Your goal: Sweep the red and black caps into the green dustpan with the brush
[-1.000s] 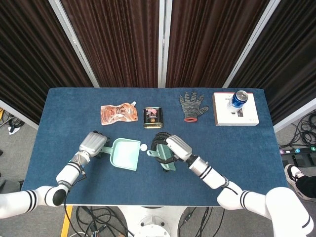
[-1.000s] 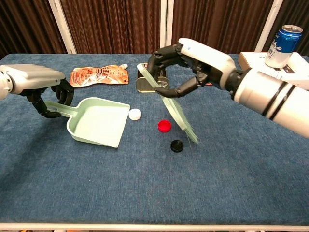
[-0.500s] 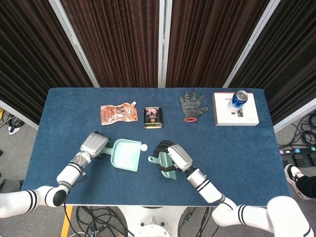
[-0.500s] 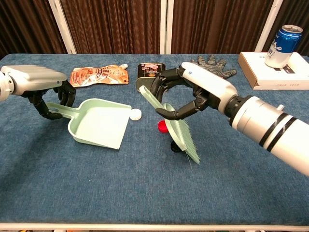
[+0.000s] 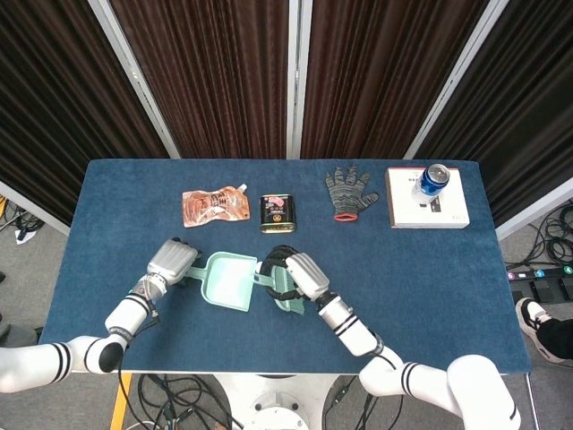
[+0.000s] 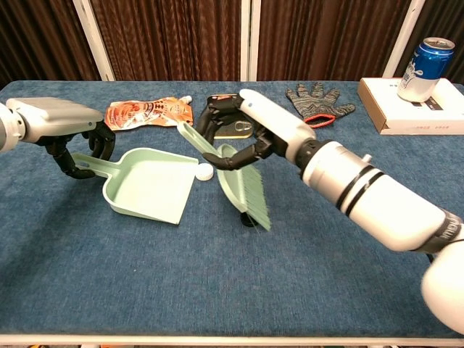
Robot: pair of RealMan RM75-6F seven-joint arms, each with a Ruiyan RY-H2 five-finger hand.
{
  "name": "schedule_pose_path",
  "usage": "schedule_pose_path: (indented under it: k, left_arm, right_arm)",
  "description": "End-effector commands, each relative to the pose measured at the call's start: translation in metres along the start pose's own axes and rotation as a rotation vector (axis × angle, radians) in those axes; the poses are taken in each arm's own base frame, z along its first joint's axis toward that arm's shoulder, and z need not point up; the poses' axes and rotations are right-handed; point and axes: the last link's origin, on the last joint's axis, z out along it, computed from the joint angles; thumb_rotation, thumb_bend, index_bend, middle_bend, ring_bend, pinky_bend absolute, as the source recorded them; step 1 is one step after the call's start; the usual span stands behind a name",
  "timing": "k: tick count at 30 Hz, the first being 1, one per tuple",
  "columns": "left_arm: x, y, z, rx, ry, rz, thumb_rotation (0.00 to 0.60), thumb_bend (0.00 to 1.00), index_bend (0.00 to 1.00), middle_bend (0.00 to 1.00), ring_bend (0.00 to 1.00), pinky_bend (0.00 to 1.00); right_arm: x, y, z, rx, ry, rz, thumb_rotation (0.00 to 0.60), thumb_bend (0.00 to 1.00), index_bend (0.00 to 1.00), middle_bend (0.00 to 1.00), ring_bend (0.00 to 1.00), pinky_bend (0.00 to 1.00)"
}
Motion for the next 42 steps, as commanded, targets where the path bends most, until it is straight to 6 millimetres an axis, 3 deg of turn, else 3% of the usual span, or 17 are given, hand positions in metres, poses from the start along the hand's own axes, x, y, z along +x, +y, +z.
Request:
schedule_pose_path:
  k: [1,14,29,35,42]
  left_arm:
    - [0.0,0.001,0.001,-0.001,-0.001,-0.001,0.6,0.35,0.52,0.51,0.34,0.26]
    - [0.004,0.012,0.008,-0.027,-0.011,-0.027,0.6,0.35,0.52,0.51,0.34,0.26]
    - [0.007,0.035,0.014,-0.083,-0.016,-0.039,0.6,0.35,0.52,0.51,0.34,0.26]
    - [0.008,0.034,0.015,-0.078,-0.017,-0.032,0.6,0.35,0.52,0.51,0.34,0.26]
    - [0.009,0.031,0.007,-0.08,-0.012,-0.017,0.6,0.35,0.52,0.51,0.34,0.26]
  right_arm:
    - [-0.006,-0.004,0.011,0.027,-0.006,0.021,0.6,0.63,0.74,0.62,0.28,0.18]
    - [-0.018,-0.011,0.037,0.08,-0.012,0.107,0.6,0.63,0.75,0.63,0.28,0.17]
    - [-0.012,-0.015,0.035,0.153,0.014,0.171,0.6,0.63,0.75,0.63,0.28,0.16]
    - [0.004,-0.012,0.023,0.176,0.028,0.183,0.6,0.63,0.75,0.63,0.28,0.16]
    - [0.018,-0.001,-0.014,0.142,-0.003,0.164,0.6,0.63,0.75,0.63,0.28,0.16]
